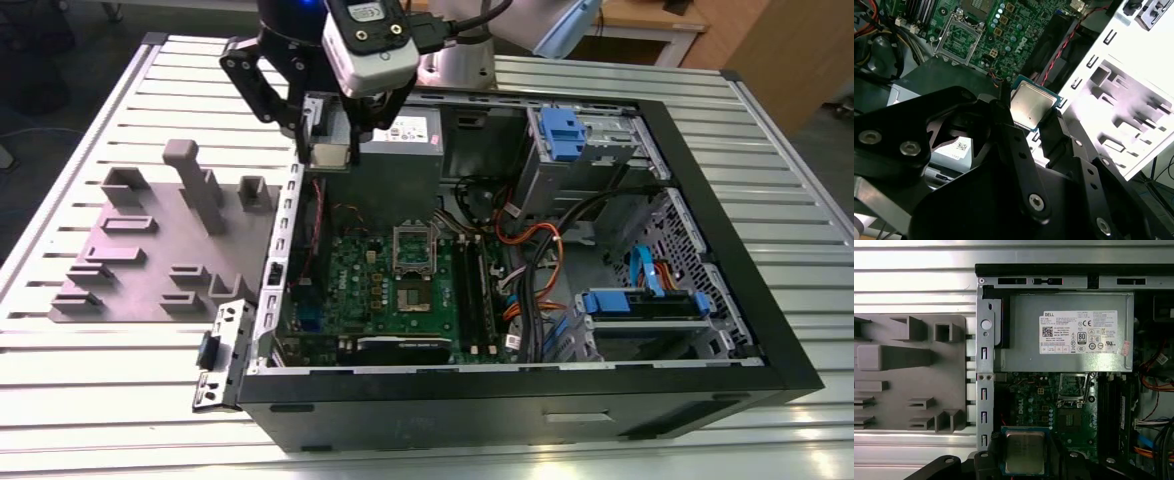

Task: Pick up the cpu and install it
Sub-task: 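Pick up the cpu and move it towards the insertion slot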

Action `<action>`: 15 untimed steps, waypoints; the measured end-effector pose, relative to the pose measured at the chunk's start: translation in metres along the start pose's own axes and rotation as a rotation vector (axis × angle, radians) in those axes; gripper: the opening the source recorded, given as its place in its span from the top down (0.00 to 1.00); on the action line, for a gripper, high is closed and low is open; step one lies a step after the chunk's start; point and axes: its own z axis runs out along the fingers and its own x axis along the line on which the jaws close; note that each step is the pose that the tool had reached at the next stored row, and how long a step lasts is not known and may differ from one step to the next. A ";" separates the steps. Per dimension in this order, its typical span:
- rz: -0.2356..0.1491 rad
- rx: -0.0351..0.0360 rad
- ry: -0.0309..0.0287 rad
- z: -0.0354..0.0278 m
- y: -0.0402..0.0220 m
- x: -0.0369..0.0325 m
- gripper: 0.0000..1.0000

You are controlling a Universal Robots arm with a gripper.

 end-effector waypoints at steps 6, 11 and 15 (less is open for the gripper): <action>0.000 0.0000 0.0000 0.0000 0.0000 -0.0008 0.53; 0.000 0.0002 0.0001 -0.0002 -0.0001 -0.0051 0.53; 0.000 0.0001 0.0002 -0.0002 -0.0002 -0.0106 0.53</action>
